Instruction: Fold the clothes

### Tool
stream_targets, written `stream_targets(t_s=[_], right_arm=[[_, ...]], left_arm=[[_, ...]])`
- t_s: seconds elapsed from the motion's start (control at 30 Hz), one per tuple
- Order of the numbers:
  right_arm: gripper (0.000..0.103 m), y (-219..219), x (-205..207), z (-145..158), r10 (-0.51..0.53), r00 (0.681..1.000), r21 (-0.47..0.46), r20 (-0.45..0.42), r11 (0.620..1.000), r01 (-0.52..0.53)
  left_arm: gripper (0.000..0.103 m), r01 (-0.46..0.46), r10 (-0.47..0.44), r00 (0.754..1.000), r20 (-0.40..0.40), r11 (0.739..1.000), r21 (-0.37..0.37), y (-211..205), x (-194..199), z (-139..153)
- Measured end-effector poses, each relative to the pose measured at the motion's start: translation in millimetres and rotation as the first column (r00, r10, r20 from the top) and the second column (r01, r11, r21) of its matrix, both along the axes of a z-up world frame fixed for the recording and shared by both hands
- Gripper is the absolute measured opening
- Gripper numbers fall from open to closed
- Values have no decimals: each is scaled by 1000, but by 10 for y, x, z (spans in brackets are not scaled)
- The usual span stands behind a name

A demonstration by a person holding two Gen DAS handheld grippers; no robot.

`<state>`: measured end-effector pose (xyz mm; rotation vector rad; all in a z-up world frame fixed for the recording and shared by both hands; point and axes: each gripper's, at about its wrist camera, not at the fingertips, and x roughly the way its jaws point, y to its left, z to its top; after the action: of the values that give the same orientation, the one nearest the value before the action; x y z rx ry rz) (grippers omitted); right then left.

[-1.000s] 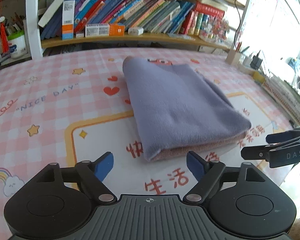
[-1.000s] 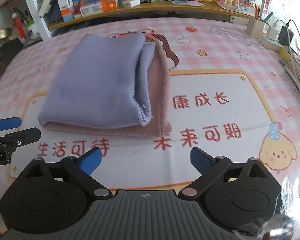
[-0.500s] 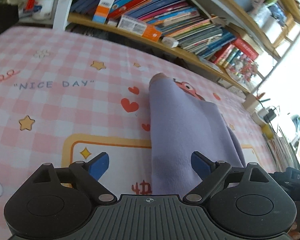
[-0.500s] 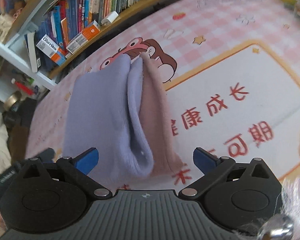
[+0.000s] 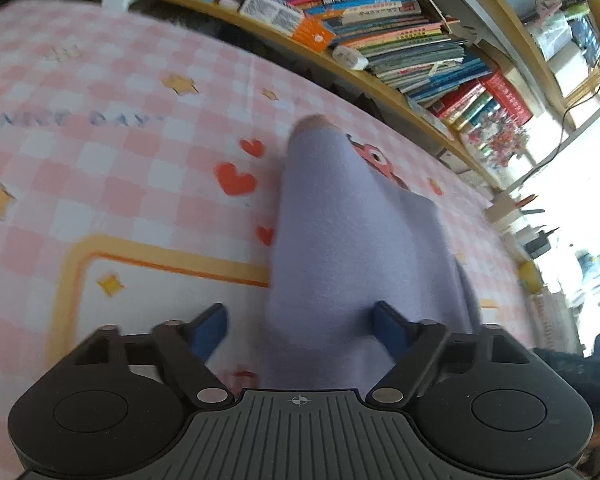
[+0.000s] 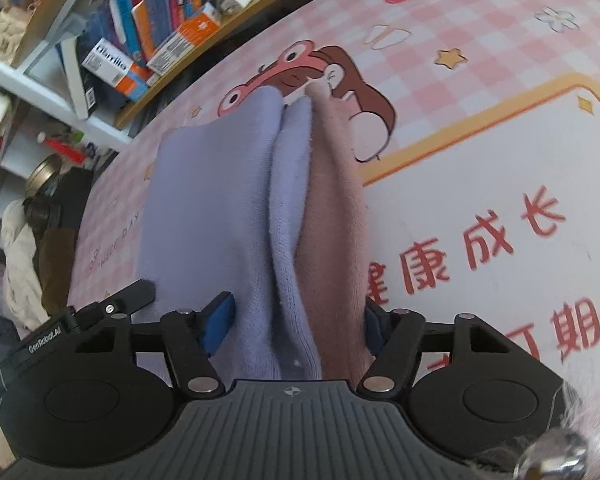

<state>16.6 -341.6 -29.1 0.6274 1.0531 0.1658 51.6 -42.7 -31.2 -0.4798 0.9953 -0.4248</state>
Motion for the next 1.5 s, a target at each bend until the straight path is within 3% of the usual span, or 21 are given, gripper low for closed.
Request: stream_targets(t_s=[0.1, 0.17, 0.27, 0.33, 0.43, 0.57, 0.7, 0.83, 0.9, 1.0, 1.13, 1.33, 1.5], right_arm=[[44, 21, 45, 30, 33, 999, -28, 17, 999, -33], [35, 68, 30, 142, 69, 995, -100, 73, 993, -62], [30, 174, -70, 396, 192, 964, -241, 182, 960, -145], [30, 175, -114, 438, 239, 957, -275, 168, 943, -187], [32, 44, -114, 336, 215, 972, -230, 95, 955, -189], [54, -166, -55, 160, 136, 990, -138, 28, 982, -131], [58, -254, -5, 32, 107, 994, -42, -8, 993, -107], [59, -210, 69, 36, 136, 991, -34, 17, 990, -135], [56, -165, 113, 45, 162, 986, -53, 32, 986, -160], [43, -148, 175, 31, 189, 981, -53, 47, 981, -187], [33, -121, 134, 112, 224, 969, -91, 101, 972, -215], [31, -102, -36, 351, 259, 941, -174, 219, 959, -223], [31, -149, -120, 459, 268, 921, -192, 282, 956, -220]], left_arm=[[50, -17, 18, 1000, -8, 999, 27, -140, -45, 66], [44, -1, -1, 1000, 29, 997, 75, -267, -130, 208], [43, 47, -63, 993, 102, 988, 150, -449, -274, 398], [43, 61, -75, 994, 80, 985, 160, -488, -287, 389], [49, 55, -58, 998, 14, 988, 147, -463, -264, 281], [54, 22, -19, 999, -33, 995, 101, -385, -226, 165], [58, 10, -8, 999, -36, 997, 75, -381, -198, 102], [59, -30, 32, 998, -60, 999, 27, -390, -142, 14], [56, -50, 51, 997, -65, 999, 12, -398, -125, -7], [49, -60, 62, 997, -47, 998, 35, -446, -138, 22], [42, -60, 58, 998, 21, 995, 81, -548, -241, 172], [42, -47, 26, 988, 153, 990, 135, -713, -397, 497], [42, -52, 20, 979, 201, 986, 155, -806, -460, 641]])
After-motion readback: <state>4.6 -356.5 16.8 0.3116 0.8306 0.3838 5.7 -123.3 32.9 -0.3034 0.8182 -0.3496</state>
